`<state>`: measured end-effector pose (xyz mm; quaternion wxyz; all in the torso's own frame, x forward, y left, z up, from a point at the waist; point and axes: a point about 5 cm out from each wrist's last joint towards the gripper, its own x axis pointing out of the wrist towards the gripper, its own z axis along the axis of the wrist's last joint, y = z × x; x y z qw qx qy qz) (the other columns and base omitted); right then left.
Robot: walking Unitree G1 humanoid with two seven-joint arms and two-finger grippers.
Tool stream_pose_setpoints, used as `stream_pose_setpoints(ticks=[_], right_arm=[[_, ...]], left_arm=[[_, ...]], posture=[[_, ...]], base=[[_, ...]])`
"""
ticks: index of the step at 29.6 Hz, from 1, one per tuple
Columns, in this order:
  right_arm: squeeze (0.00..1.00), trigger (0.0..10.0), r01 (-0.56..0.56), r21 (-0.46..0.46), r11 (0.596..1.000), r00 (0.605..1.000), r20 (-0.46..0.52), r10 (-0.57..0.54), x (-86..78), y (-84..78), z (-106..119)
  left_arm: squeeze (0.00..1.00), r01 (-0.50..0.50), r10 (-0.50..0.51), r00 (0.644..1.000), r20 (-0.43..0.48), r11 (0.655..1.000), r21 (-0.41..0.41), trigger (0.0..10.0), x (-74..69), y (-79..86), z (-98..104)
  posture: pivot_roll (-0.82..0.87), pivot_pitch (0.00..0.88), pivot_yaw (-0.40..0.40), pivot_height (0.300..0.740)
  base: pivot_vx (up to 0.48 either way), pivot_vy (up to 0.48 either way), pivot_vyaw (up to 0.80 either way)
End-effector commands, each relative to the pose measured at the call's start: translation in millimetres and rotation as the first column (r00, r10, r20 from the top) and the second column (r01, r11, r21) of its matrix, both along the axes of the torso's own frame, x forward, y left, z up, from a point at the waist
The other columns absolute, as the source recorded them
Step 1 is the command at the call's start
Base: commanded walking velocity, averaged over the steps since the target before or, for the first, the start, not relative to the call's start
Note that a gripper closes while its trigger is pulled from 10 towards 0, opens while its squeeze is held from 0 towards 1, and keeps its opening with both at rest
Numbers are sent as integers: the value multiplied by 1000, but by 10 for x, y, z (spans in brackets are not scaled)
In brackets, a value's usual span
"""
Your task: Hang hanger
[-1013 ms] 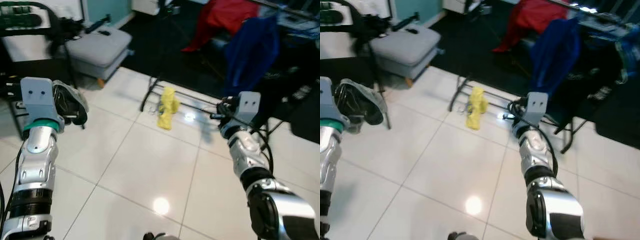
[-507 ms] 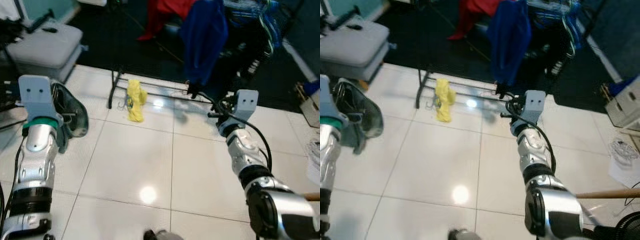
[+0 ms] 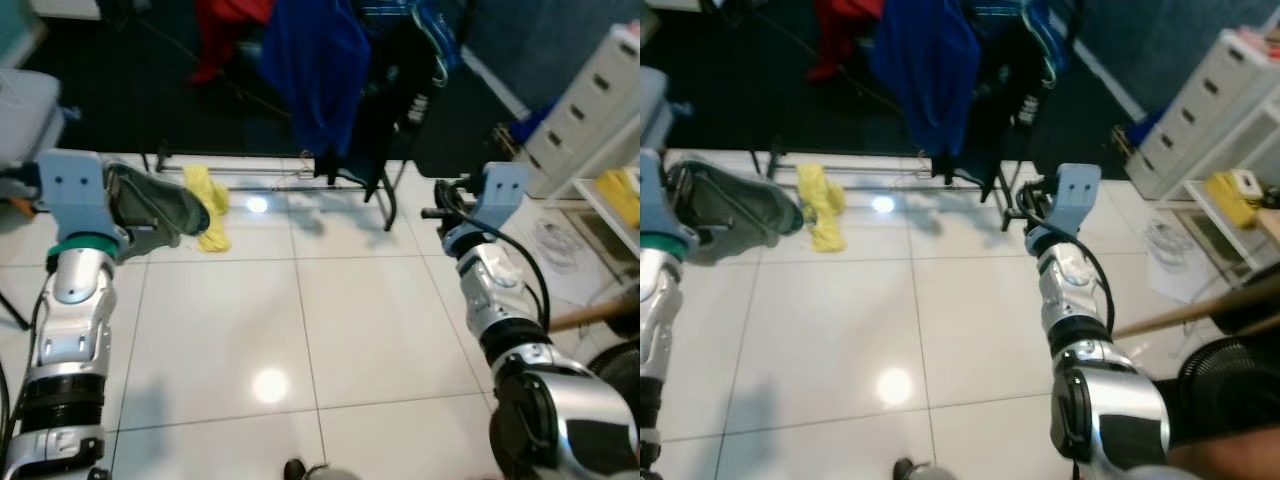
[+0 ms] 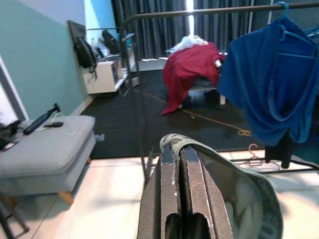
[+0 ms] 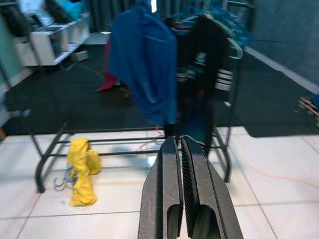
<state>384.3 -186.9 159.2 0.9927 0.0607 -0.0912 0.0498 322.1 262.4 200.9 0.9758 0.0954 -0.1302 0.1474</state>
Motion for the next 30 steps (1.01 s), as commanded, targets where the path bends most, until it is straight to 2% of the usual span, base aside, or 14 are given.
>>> stream_pose_setpoints(ticks=[1,14,21,23,24,25,27,29,30], right_arm=[[0,10000,18,2,1000,1000,14,-18,0,-61,31],[0,10000,53,21,998,996,75,-54,24,-167,194],[0,10000,63,37,997,987,148,-68,13,-196,315],[0,10000,58,25,998,981,183,-61,2,-176,361],[0,10000,42,-38,998,957,290,-29,-57,-87,501],[0,10000,38,-67,997,941,338,-13,-95,-41,569],[0,10000,37,-83,996,931,365,-4,-120,-13,609],[0,10000,36,-104,994,900,436,13,-203,53,734],[0,10000,36,-104,994,900,436,13,-203,53,734]], left_arm=[[0,14,-14,1000,-6,1000,-5,10000,10,-47,-13],[0,9,-9,1000,18,1000,-4,10000,6,-28,66],[0,50,-50,998,48,999,3,10000,-32,-123,152],[0,70,-72,996,62,997,29,10000,-74,-182,191],[0,127,-137,987,80,984,124,10000,-229,-359,256],[0,147,-161,983,85,978,147,10000,-300,-421,276],[0,158,-173,981,87,975,156,10000,-340,-451,285],[0,173,-189,977,98,973,152,10000,-403,-511,320],[0,173,-189,977,98,973,152,10000,-403,-511,320]], posture=[[164,0,-69,740],[164,0,-66,740],[160,0,-60,740],[160,0,-61,740],[173,0,-63,740],[173,0,-63,740],[173,0,-63,740],[171,0,-71,740],[171,0,-71,740]], base=[[0,0,-781],[0,0,-781],[0,0,-778],[0,0,-775],[0,0,-775],[0,0,-775],[0,0,-775],[0,0,-775],[0,0,-775]])
